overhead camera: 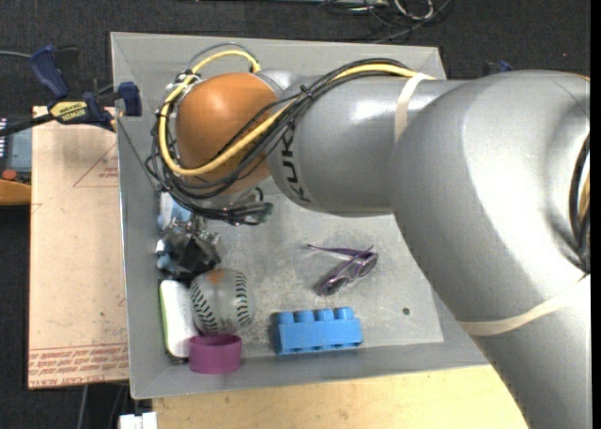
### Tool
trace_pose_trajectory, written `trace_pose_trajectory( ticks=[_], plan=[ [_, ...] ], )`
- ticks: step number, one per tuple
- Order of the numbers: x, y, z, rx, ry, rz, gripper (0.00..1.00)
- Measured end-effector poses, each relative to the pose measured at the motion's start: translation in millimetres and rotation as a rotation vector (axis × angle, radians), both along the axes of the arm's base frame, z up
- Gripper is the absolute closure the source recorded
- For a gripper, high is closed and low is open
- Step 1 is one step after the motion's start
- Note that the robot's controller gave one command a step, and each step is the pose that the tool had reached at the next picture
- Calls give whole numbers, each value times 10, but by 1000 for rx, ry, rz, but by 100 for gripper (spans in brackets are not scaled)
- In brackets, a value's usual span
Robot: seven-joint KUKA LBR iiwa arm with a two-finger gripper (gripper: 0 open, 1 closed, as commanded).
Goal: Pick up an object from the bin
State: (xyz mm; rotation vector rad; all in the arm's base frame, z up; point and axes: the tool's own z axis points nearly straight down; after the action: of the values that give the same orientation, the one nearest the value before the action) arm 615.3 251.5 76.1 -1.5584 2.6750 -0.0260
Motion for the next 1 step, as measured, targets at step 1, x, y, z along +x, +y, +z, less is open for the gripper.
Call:
trace_pose_trajectory(
  ticks=[1],
  plan=[
    [0,0,0,0,0,0,100]
  ],
)
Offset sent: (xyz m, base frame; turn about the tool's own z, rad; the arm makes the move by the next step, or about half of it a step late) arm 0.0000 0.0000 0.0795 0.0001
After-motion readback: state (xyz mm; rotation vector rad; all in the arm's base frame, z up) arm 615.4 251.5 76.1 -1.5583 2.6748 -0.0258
